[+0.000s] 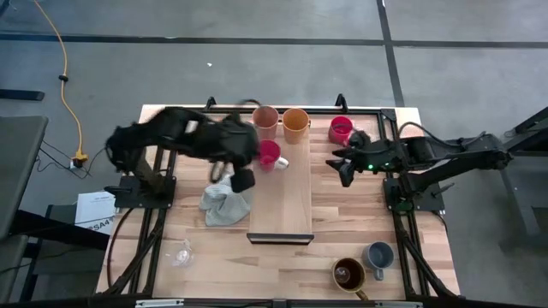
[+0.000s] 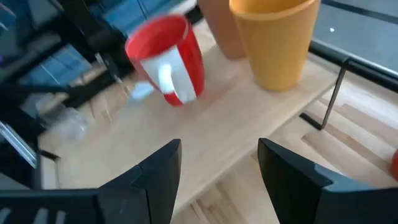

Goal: Stack small to large cups/mugs on shelf
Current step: Put the pink mug on the shelf

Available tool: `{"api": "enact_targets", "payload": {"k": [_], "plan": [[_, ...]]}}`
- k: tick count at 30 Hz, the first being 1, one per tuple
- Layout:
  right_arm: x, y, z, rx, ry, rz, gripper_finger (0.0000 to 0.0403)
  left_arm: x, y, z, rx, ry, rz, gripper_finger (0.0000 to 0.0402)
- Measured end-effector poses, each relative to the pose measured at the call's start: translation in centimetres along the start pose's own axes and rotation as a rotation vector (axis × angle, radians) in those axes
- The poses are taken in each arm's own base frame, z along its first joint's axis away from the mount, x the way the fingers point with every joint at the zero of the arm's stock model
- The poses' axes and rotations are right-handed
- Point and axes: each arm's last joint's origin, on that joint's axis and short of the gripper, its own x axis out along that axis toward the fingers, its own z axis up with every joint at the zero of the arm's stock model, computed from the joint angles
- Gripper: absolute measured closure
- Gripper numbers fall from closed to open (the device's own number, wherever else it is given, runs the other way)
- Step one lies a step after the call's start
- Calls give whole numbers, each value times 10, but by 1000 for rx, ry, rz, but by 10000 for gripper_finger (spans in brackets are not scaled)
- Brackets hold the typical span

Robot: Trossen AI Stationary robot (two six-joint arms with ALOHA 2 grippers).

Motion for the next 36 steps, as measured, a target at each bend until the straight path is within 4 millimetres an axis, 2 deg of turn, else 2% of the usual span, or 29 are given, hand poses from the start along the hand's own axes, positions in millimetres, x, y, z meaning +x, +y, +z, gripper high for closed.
{"api": "enact_targets", "payload": {"k": [3, 6, 9, 11, 13, 19, 24, 30, 36], "plan": [[15, 6, -3, -51, 37, -3, 203, -24, 8, -5, -74, -76, 81, 387], [33, 15, -6, -86, 53, 1, 233, -42, 15, -16, -138, -135, 151, 399], [52, 24, -7, -94, 41, 21, 299, -51, 19, -35, -182, -164, 175, 399], [67, 30, -8, -105, 26, 28, 362, -48, 20, -51, -230, -192, 157, 400], [83, 33, -8, -96, 22, 35, 391, -41, 19, -69, -261, -227, 95, 401], [115, 30, -6, -37, -60, -58, 400, -25, 24, -122, -372, -394, -212, 401], [132, 24, -5, 39, -79, -105, 402, -30, 36, -151, -446, -569, -349, 401], [140, 31, -7, 139, -86, -38, 403, -25, 44, -176, -454, -504, -331, 401], [138, 37, -11, 176, -79, -17, 403, -13, 41, -181, -459, -426, -301, 401]]}}
